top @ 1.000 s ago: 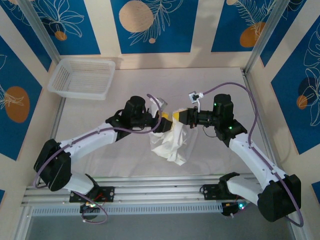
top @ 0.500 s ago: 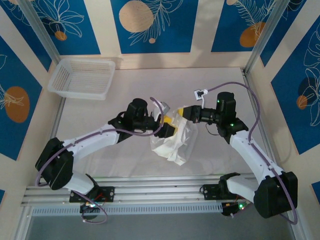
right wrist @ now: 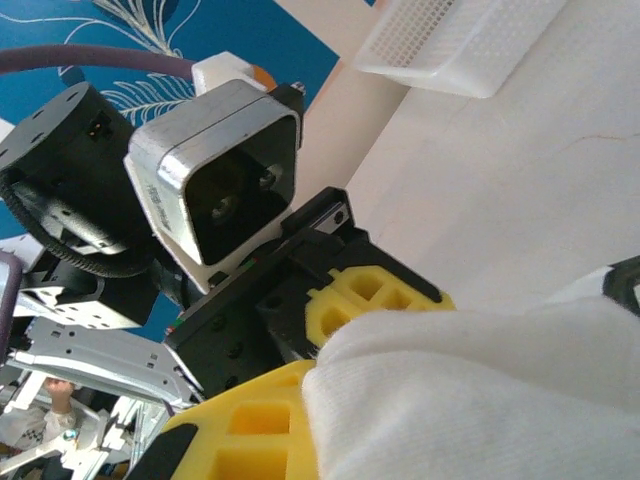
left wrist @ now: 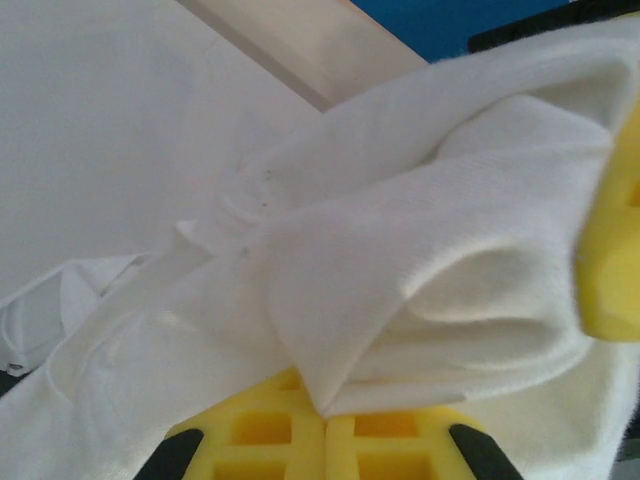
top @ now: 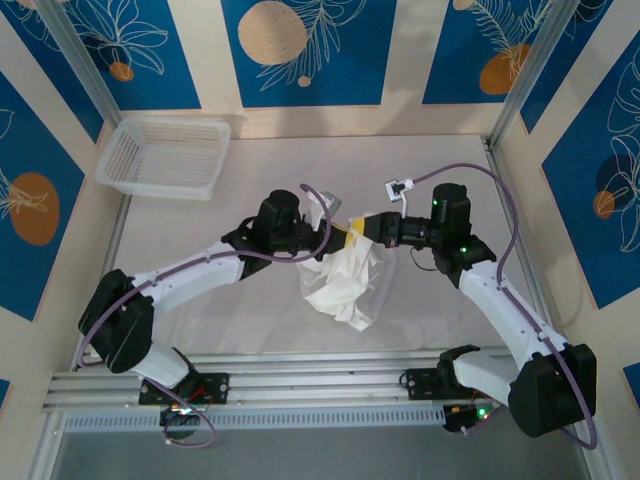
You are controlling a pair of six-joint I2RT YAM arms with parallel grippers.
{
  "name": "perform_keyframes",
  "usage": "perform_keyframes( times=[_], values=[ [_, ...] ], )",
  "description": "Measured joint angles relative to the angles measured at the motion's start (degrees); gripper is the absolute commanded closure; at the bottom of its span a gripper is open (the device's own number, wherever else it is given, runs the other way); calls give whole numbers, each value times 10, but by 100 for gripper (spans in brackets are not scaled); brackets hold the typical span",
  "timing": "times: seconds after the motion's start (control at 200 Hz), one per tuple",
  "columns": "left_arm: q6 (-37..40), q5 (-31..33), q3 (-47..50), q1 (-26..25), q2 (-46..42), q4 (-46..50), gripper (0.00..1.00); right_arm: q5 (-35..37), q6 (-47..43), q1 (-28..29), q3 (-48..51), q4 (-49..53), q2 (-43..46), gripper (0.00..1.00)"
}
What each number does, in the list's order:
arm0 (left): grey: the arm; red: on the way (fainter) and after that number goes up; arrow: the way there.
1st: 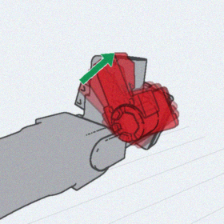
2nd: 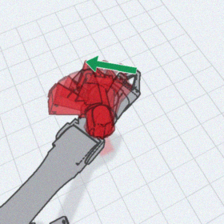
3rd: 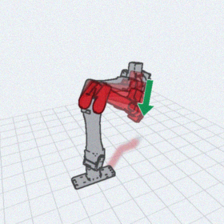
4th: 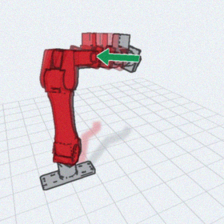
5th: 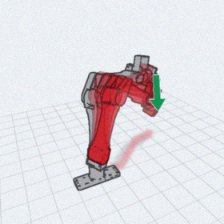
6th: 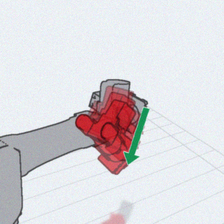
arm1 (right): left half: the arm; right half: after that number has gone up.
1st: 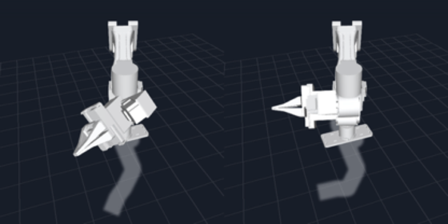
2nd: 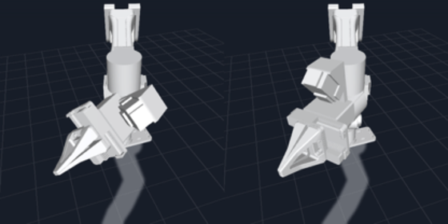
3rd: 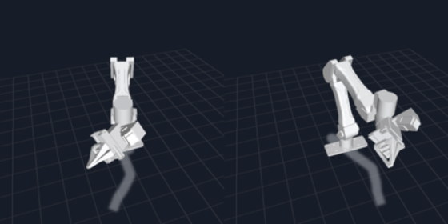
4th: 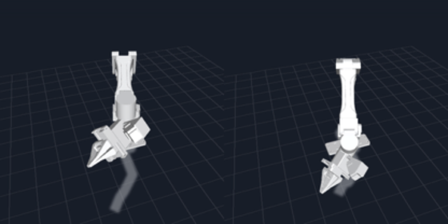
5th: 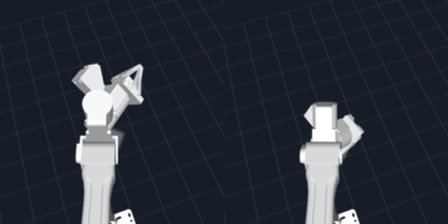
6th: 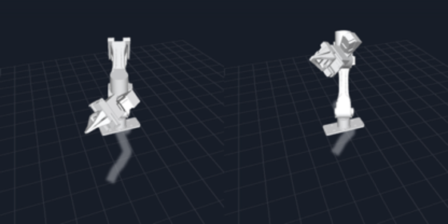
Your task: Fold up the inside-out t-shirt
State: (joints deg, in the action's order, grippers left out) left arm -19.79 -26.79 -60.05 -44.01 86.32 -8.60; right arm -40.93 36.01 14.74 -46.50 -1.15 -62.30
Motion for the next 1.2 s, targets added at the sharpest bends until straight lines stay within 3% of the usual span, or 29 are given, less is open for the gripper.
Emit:
perform_keyframes(
  times=[0.225,0.285,0.41,0.52,0.605,0.68,0.75,0.795,0.905,1.02,1.095,1.135,1.175,1.2],
  values=[
    [-94,-87,-36,31,-11,48,100,59,-96,-61,6,77,-51,100],
    [-112,-93,-45,36,-14,69,100,55,-117,-57,2,99,-87,86],
    [-131,-105,-56,42,-22,128,100,94,-134,-63,-3,156,-118,67],
    [-134,-83,-94,42,-28,176,100,166,-117,-67,-9,210,-68,55],
    [-143,-54,-107,42,-34,187,100,226,-92,-53,-9,223,29,58],
    [-152,-32,-110,41,-35,189,100,281,-63,-1,-9,217,121,63],
    [-161,-9,-114,41,-34,200,100,336,-28,92,-11,210,173,60],
    [-166,11,-122,40,-31,211,100,374,-8,159,-11,200,181,52],
    [-183,69,-154,31,-26,235,100,480,27,321,-1,150,143,20],
    [-202,125,-181,17,-25,246,100,570,31,381,0,94,51,11],
    [-219,162,-193,-1,-25,250,100,643,34,384,-1,70,-10,11],
    [-233,181,-195,-12,-25,252,100,678,31,379,-1,58,-36,17],
    [-247,200,-195,-22,-25,256,100,702,26,369,-1,44,-57,32],
    [-254,210,-195,-28,-25,258,100,712,19,360,-1,37,-67,48]
  ],
)
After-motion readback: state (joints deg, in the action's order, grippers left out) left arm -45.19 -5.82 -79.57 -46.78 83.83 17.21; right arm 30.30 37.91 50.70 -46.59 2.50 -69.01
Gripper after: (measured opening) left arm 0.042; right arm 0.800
